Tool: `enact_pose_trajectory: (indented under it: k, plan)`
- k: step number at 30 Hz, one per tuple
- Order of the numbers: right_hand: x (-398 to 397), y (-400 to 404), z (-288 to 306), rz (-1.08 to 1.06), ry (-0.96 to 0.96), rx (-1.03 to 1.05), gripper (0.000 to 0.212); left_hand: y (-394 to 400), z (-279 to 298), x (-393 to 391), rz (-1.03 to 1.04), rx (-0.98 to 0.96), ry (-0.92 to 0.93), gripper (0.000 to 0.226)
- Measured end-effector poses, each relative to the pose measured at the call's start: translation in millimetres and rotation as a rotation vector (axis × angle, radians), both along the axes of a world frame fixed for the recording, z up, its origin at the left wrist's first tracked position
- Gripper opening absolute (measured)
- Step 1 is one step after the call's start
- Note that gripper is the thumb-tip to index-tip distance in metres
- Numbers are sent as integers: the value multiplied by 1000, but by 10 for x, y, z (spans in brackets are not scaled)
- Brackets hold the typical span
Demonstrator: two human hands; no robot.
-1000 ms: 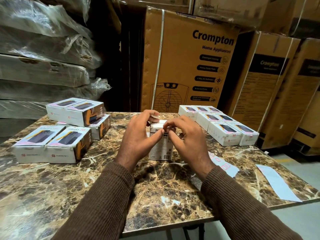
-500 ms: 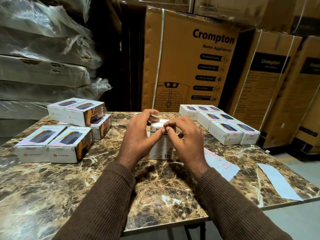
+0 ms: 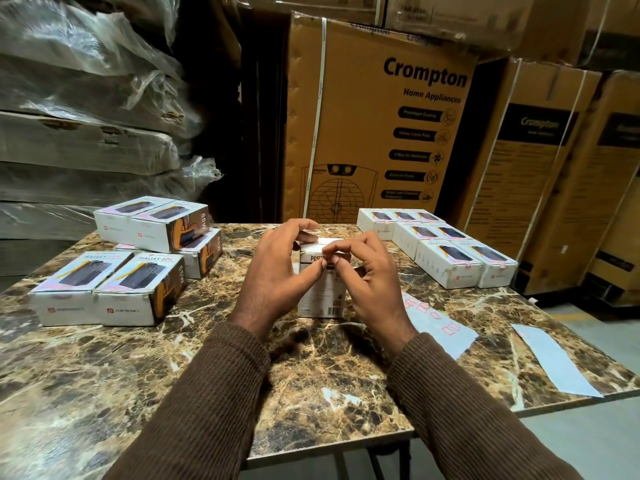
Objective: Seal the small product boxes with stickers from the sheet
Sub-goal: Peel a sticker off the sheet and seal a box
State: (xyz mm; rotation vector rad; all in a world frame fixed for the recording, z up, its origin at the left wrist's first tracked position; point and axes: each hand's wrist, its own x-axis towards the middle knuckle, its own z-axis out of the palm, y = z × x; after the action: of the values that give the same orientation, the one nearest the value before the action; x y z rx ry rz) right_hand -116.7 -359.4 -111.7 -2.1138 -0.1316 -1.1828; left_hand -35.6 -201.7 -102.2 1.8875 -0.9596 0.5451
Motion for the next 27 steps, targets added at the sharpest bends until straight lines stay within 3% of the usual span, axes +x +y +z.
enact_pose_trajectory:
  k: [27]
  plan:
    - [27,-29,-30,4,-27,54,13,15,-15,-5,-15,17,-33,50]
